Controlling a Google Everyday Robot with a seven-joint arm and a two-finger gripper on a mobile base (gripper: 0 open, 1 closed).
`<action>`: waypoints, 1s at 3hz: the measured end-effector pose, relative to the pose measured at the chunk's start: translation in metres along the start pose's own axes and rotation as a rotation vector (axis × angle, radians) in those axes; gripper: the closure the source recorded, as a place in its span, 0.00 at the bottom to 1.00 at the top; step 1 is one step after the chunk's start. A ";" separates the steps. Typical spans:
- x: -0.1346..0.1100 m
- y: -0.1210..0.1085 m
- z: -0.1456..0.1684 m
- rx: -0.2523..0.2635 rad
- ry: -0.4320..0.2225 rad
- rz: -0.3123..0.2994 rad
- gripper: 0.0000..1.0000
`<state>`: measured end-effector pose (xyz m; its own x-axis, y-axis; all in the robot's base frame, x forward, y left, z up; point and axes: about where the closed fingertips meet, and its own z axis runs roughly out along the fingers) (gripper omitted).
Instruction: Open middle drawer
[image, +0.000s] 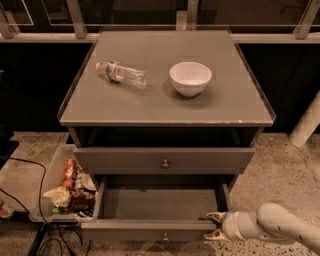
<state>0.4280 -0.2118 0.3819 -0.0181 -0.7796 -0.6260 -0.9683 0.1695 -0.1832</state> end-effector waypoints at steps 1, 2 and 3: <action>0.000 -0.003 0.000 0.000 0.000 0.000 1.00; -0.001 -0.004 -0.001 0.000 0.000 0.000 1.00; -0.001 -0.001 -0.002 0.001 -0.001 0.002 1.00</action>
Offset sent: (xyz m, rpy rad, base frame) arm -0.2829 -0.0860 0.0113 0.0352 0.0013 -0.1526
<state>0.4288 -0.2124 0.3843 -0.0200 -0.7787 -0.6270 -0.9681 0.1717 -0.1823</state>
